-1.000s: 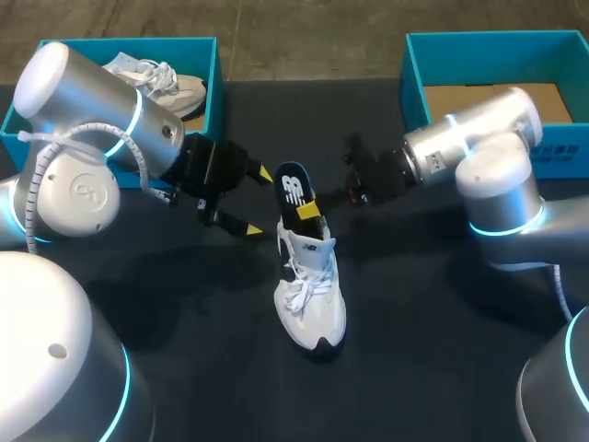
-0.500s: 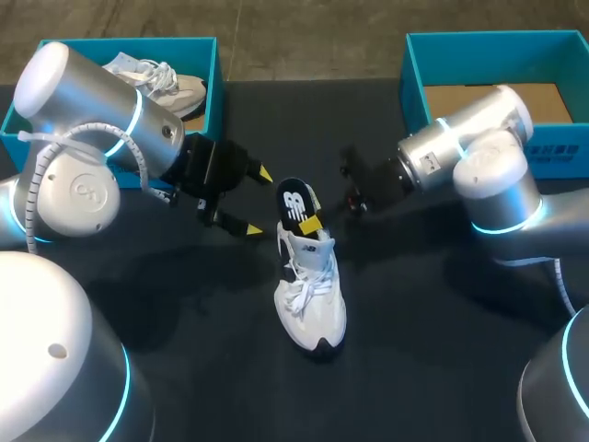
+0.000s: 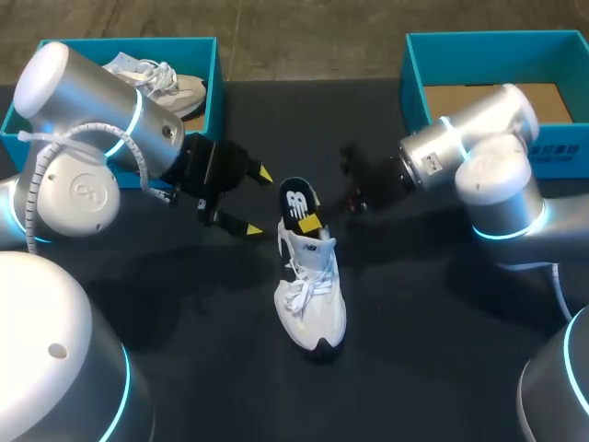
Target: Take the shoe out of the shoebox, open the shoe tongue, remove and reinsert the insole, then place the shoe into the shoebox
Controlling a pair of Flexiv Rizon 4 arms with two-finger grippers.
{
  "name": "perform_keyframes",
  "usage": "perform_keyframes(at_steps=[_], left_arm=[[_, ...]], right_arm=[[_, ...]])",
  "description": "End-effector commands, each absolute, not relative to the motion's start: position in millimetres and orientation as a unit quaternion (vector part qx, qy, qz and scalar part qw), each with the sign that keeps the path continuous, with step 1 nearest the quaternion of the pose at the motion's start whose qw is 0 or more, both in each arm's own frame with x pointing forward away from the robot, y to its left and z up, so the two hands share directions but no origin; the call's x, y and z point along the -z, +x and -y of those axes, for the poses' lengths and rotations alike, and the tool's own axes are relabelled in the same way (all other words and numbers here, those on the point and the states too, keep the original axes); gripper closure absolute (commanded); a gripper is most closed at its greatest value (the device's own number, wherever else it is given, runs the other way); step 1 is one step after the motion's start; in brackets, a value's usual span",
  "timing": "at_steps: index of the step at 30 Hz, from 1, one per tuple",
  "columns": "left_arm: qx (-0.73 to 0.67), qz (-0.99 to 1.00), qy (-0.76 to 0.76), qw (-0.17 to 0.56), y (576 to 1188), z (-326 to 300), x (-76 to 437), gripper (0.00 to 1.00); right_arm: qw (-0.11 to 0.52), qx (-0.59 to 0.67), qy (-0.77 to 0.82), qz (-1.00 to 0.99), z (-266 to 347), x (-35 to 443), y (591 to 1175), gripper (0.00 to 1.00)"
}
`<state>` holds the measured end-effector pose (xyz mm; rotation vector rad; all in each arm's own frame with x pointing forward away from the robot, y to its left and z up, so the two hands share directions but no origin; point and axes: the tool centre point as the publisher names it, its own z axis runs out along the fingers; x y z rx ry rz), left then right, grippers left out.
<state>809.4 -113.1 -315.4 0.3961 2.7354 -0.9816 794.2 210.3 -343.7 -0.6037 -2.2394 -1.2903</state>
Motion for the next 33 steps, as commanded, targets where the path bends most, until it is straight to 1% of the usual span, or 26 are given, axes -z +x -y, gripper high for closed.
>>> perform_keyframes(at_steps=[1, 5, 7, 9, 10, 12, 13, 33], left_arm=[[0.33, -0.928, 0.134, 0.104, 809.1, 113.9, 314.6, 0.0], [0.33, -0.928, 0.134, 0.104, 809.1, 113.9, 314.6, 0.0], [0.33, -0.928, 0.134, 0.104, 809.1, 113.9, 314.6, 0.0], [0.33, -0.928, 0.134, 0.104, 809.1, 113.9, 314.6, 0.0], [0.33, -0.928, 0.134, 0.104, 809.1, 113.9, 314.6, 0.0], [0.33, -0.928, 0.134, 0.104, 809.1, 113.9, 314.6, 0.0], [0.33, -0.928, 0.134, 0.104, 809.1, 113.9, 314.6, 0.0], [0.33, -0.928, 0.134, 0.104, 809.1, 113.9, 314.6, 0.0]], right_arm=[[0.238, 0.469, -0.216, 0.823, -212.0, 334.8, 800.2, 0.67], [0.237, 0.469, -0.209, 0.825, -214.0, 335.5, 808.1, 0.65], [0.237, 0.469, -0.206, 0.826, -216.7, 334.1, 811.1, 0.66], [0.236, 0.468, -0.204, 0.827, -216.7, 337.4, 815.9, 0.69], [0.237, 0.466, -0.202, 0.828, -216.8, 338.3, 816.7, 0.71], [0.24, 0.463, -0.203, 0.829, -217.1, 341.6, 818.1, 0.87], [0.243, 0.459, -0.206, 0.83, -216.9, 343.2, 818.1, 1.0], [0.298, 0.374, -0.232, 0.847, -205.3, 365.8, 784.3, 1.0]])
